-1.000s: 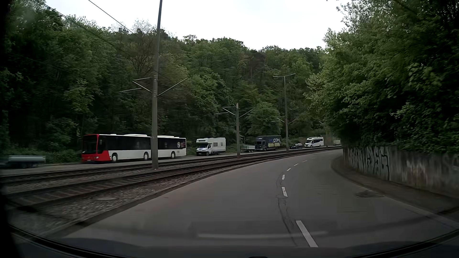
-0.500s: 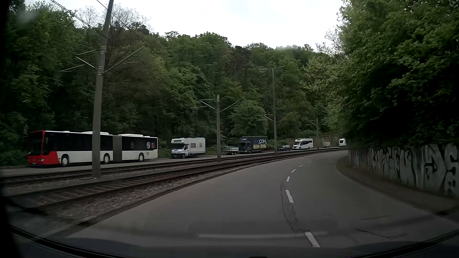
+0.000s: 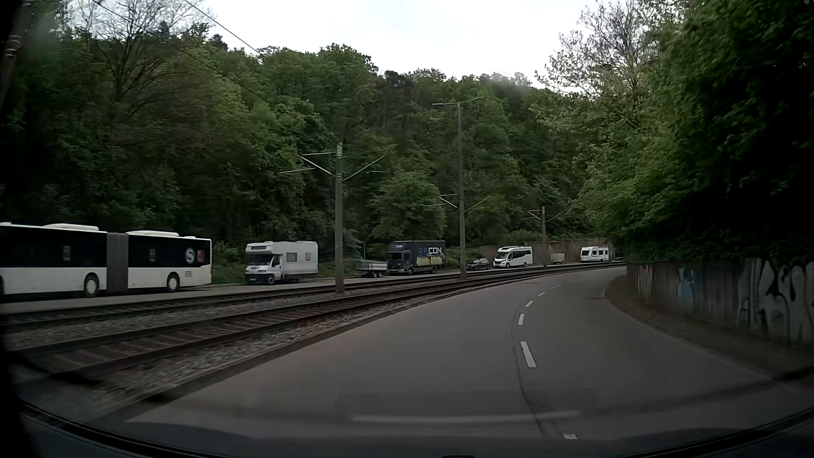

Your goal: Follow the waypoints while adhering to traffic rules and regulations

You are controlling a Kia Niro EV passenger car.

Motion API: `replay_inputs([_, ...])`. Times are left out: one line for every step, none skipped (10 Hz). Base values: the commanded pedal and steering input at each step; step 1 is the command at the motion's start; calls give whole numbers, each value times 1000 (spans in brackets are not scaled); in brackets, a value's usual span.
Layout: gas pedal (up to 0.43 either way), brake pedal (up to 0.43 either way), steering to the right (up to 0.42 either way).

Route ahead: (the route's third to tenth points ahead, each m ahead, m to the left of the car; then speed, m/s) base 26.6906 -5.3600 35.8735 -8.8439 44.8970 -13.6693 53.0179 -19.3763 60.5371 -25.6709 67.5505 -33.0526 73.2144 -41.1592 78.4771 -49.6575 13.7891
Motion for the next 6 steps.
replay_inputs([118, 0, 58])
replay_inputs([118, 0, 58])
replay_inputs([118, 0, 58])
replay_inputs([118, 0, 60])
replay_inputs([118, 0, 61])
replay_inputs([118, 0, 60])
